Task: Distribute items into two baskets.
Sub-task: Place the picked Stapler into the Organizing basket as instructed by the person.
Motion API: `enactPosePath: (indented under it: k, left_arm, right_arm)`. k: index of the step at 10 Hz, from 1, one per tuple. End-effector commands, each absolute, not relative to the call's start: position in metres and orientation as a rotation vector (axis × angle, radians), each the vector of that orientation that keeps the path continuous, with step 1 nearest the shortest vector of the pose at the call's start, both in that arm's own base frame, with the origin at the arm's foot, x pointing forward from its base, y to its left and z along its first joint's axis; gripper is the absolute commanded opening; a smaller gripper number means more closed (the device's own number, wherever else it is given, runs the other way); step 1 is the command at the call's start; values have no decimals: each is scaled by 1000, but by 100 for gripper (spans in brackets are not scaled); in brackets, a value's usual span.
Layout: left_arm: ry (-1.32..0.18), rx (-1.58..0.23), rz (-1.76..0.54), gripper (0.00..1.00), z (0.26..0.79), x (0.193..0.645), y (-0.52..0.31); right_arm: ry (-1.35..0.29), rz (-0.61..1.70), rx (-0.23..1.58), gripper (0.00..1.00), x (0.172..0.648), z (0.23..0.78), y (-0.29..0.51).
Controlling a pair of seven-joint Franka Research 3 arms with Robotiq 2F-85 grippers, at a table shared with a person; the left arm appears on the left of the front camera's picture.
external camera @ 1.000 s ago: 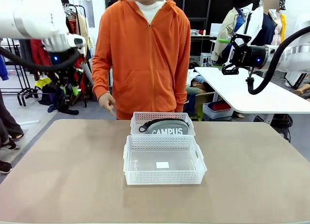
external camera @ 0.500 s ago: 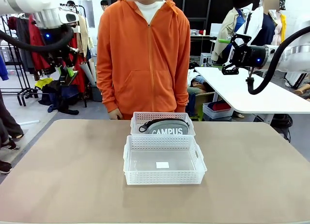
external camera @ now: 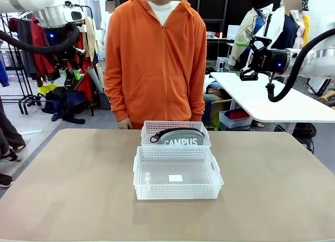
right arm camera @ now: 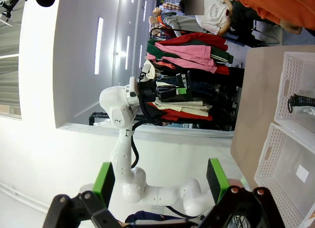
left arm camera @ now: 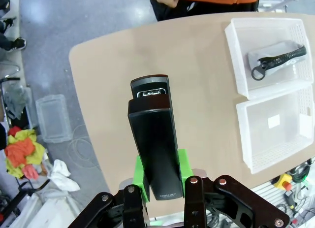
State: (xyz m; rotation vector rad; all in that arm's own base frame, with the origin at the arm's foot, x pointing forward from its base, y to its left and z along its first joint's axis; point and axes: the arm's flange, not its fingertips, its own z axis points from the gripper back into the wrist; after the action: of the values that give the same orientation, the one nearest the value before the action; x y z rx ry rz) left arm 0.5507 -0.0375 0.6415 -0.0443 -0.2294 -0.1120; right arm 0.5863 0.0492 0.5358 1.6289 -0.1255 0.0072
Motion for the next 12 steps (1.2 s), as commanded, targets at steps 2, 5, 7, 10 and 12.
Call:
enactPosePath:
  k: [2, 5, 7, 10, 12]
  left_arm:
    - [-232, -38, -109, 0, 643, 548, -37]
    - [-232, -38, -109, 0, 643, 548, -37]
    - [-232, -38, -109, 0, 643, 548, -37]
    - [-232, -38, -109, 0, 643, 548, -37]
    - [-232, -38, -109, 0, 643, 548, -37]
  right_arm:
    - [-128, -7, 1638, 100, 586, 538, 49]
    - [-128, -7, 1638, 100, 586, 538, 49]
    - [-128, -7, 1638, 100, 586, 538, 49]
    - [-128, -7, 1638, 100, 586, 538, 49]
    - [-128, -7, 1638, 100, 586, 538, 49]
